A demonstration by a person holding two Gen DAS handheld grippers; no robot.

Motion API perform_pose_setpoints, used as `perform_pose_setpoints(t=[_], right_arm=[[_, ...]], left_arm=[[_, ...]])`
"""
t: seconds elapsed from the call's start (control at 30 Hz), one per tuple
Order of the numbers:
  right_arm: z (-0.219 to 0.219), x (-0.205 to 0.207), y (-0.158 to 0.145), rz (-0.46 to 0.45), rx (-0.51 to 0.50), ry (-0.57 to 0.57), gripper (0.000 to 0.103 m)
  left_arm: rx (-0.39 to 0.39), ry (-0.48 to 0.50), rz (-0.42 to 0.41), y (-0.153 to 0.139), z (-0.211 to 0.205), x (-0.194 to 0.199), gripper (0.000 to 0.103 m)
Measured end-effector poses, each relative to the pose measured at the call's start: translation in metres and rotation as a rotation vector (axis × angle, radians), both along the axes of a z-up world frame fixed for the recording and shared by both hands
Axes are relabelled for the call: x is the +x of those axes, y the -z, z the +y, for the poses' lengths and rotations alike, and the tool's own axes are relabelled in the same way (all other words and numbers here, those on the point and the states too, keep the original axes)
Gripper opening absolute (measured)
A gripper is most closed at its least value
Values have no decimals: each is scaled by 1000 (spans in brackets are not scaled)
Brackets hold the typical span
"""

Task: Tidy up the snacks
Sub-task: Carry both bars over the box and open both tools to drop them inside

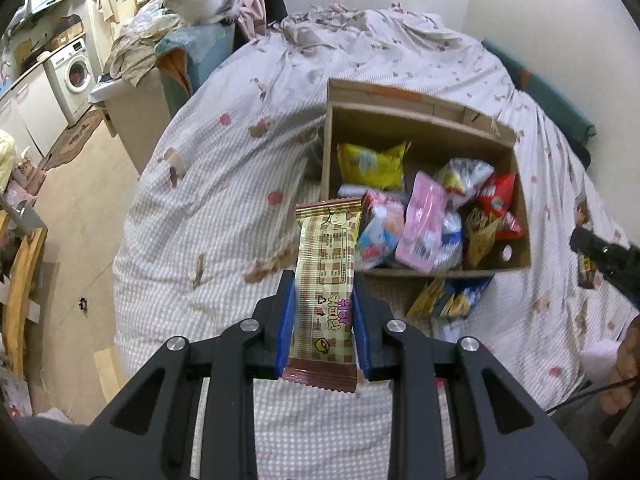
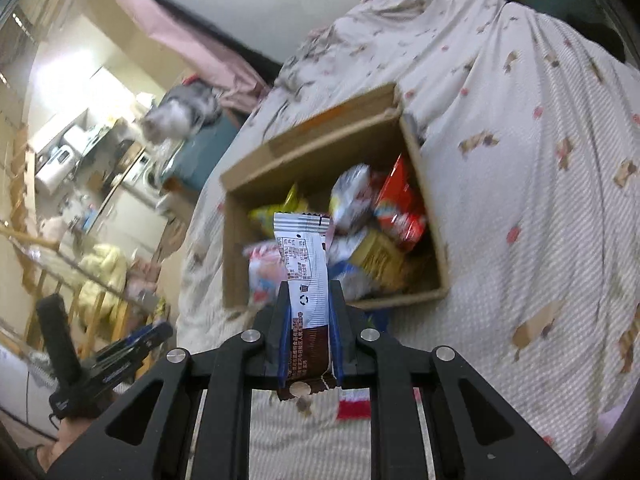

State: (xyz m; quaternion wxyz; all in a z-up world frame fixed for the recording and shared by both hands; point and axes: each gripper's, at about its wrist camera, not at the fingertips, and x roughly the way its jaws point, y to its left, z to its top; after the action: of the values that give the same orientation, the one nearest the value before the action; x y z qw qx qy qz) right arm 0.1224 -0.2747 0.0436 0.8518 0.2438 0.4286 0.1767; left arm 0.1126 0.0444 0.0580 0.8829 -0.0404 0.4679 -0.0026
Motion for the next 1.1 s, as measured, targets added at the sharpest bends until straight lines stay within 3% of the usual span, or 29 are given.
perform_pose_setpoints(t=[0.3,0.43,0.57,0.9,1.1], right_arm=[[3,37,8,34,-11,-8,17],[10,52,15,52,-2,-13,17],[24,69,26,73,-18,-32,17],[38,85,60,135,4,-56,17],[40,87,68,154,17,-65,17]], left_arm=[[7,61,-30,-15,-20,53,23],[-17,54,-7,-6,-23,80,23],[22,71,-22,6,-35,95,23],[41,92,-13,44,-43,111,23],[47,86,-23,50,-42,114,23]])
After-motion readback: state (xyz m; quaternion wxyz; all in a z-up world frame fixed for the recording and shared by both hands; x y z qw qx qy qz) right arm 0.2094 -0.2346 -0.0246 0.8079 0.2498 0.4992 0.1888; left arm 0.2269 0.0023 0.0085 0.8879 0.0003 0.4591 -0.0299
